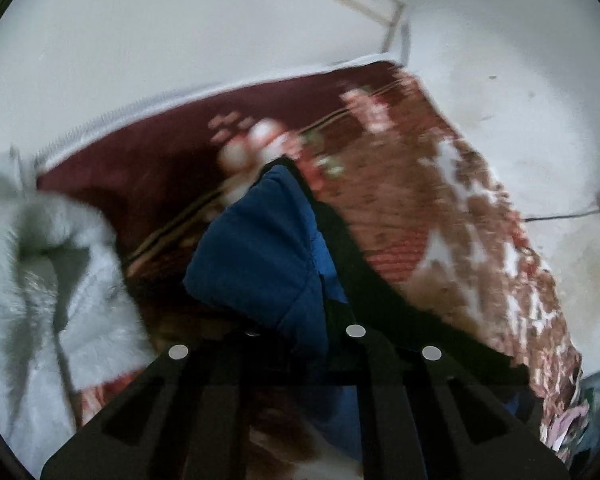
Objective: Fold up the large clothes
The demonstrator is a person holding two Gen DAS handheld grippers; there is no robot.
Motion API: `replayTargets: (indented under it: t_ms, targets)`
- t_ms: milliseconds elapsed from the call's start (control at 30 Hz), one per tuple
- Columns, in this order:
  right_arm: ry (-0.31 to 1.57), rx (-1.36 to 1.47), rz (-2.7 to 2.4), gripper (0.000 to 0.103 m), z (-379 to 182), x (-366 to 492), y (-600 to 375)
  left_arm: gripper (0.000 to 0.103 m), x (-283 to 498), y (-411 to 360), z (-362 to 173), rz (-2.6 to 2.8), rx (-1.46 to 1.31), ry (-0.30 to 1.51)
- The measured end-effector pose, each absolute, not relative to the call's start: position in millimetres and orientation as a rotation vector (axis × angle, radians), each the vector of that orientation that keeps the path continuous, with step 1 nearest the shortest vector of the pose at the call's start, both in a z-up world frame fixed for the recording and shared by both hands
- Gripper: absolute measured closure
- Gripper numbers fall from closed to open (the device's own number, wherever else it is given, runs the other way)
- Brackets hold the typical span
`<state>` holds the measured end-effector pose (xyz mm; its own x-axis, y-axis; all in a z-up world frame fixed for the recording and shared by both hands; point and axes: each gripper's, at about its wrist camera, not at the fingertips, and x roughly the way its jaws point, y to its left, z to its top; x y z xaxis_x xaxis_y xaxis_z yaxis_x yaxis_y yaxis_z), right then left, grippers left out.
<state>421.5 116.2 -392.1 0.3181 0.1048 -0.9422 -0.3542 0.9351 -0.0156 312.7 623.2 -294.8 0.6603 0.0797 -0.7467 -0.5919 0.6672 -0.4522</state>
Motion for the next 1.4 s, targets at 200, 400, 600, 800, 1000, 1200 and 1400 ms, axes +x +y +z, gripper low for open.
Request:
replayTargets:
  t_ms: [200, 400, 600, 800, 1000, 1200, 1400]
  targets:
    - [1.186, -0.246, 0.327, 0.005, -400, 418, 115, 0.096, 332, 555, -190, 0.288, -0.691, 0.622]
    - [1.189, -0.261, 0.348, 0.005, -400, 413, 112, 0.096, 382, 428, -108, 0.108, -0.701, 0.526]
    - [1.234, -0.286, 0.39, 0.005, -400, 416, 111, 0.096, 429, 265, -69, -0.068, -0.668, 0.497]
    - [1.285, -0.263, 0.455, 0.005, -397, 404, 93, 0.096, 483, 73, -100, -0.216, -0.514, 0.613]
    - [1.275, -0.288, 0.477, 0.005, -396, 384, 78, 0.096, 502, -62, -168, -0.307, -0.377, 0.794]
    - [1.229, -0.328, 0.56, 0.005, -396, 368, 63, 0.095, 502, -160, -258, -0.351, -0.172, 0.973]
    - [1.169, -0.352, 0.65, 0.005, -395, 351, 49, 0.094, 487, -223, -324, -0.335, 0.082, 1.109]
